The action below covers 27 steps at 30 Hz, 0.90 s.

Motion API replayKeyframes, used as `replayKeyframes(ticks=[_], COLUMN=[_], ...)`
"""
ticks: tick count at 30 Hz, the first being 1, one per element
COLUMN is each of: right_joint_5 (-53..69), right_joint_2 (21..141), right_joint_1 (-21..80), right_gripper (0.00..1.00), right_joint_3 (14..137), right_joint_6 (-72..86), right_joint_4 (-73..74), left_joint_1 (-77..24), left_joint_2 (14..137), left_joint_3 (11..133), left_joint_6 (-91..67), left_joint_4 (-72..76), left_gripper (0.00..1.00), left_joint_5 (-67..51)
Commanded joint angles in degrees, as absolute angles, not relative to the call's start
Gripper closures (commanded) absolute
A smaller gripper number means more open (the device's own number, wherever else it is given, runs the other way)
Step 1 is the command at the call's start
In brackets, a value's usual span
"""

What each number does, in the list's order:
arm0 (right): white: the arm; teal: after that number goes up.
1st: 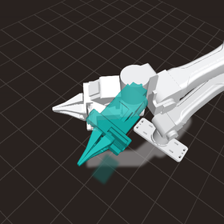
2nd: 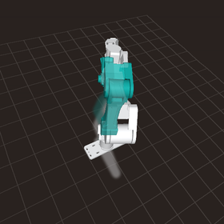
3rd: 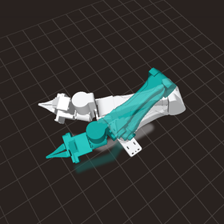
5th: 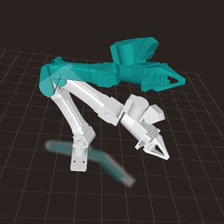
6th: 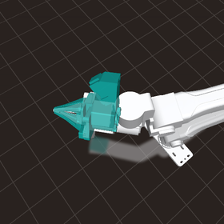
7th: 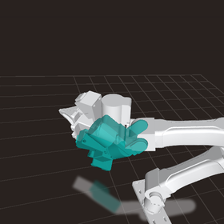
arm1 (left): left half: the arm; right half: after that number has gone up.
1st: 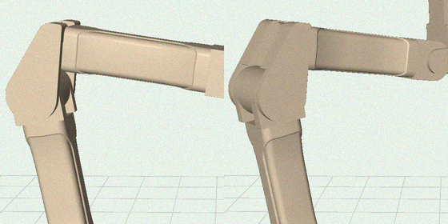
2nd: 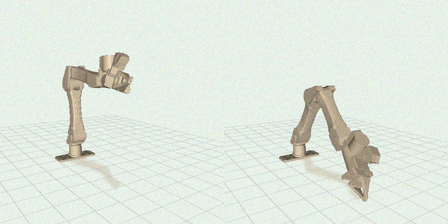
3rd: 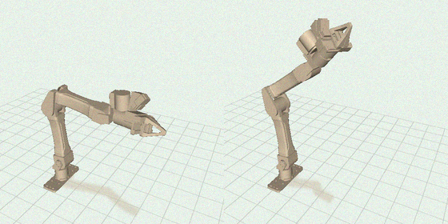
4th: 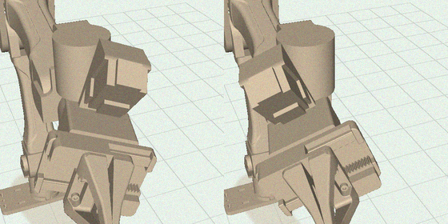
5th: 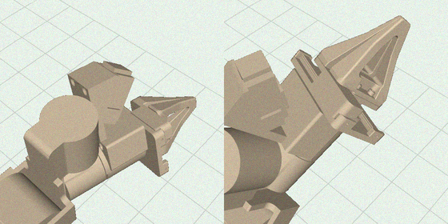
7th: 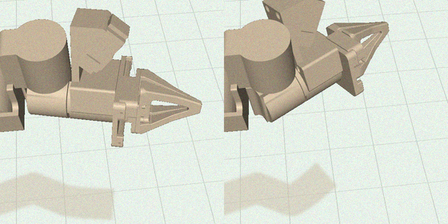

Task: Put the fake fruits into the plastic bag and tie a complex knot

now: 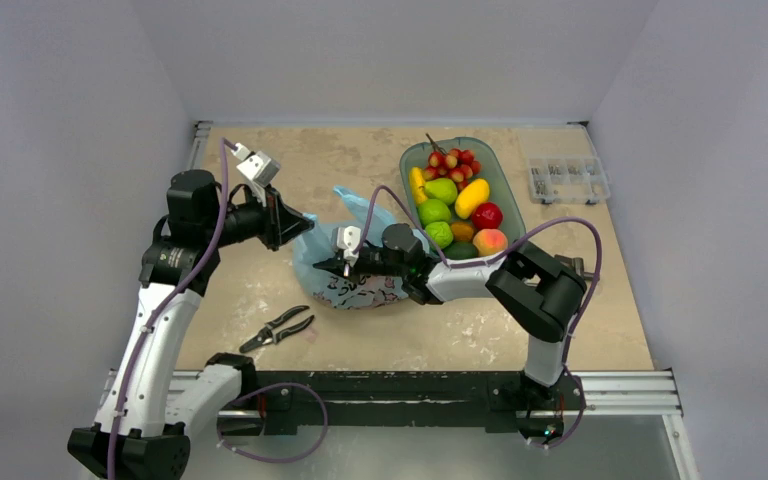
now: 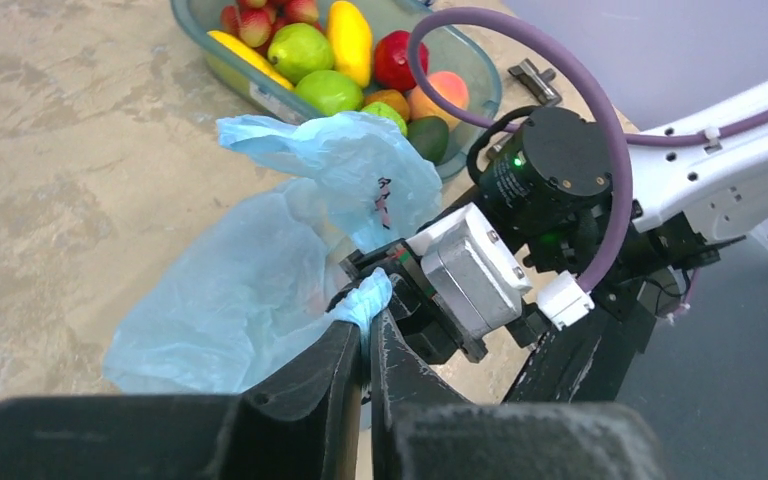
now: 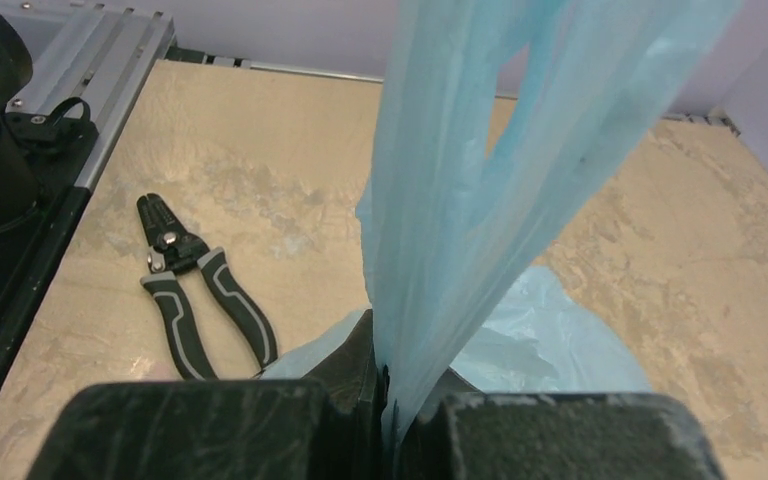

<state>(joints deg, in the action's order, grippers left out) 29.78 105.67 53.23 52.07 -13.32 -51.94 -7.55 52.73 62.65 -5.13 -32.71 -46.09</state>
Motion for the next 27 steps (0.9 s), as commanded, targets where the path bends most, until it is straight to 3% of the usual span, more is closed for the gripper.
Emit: replayKeyframes(ticks=[1, 2, 6, 8, 17, 20, 27], right_joint_5=[32.28, 32.99, 35.36, 36.69, 39.62, 41.31, 42.92], right_joint_2=[107.93, 108.41, 108.4, 107.84, 105.99, 106.04, 105.84], right_joint_1=[51.89, 51.6, 50.85, 50.34, 48.55, 47.66, 47.64], right_gripper=[1.0, 1.0, 1.0, 1.0, 1.0, 1.0, 1.0], right_joint_3=[50.78, 51.19, 52.36, 53.42, 55.97, 56.73, 57.13], right_joint_6=[-8.55, -7.32, -2.8, 0.95, 11.88, 14.46, 16.64], right_joint_4=[-48.43, -48.05, -47.88, -47.73, -50.84, -51.52, -52.35], left_joint_1=[-5.0, -3.84, 1.37, 5.05, 9.14, 8.82, -1.22], left_joint_2=[50.44, 50.6, 51.47, 51.0, 47.86, 47.69, 55.14], left_joint_3=[62.52, 62.27, 63.1, 62.95, 52.26, 47.82, 43.66], left_joint_6=[-6.48, -6.36, -7.89, -6.28, 30.78, 30.08, 25.17], left_joint_4=[-25.74, -25.99, -28.3, -30.93, -47.82, -41.85, -24.88], left_gripper=[0.9, 0.86, 0.39, 0.24, 0.19, 0.14, 0.19], left_joint_5=[-41.93, -42.84, -46.5, -49.71, -58.21, -63.15, -58.92])
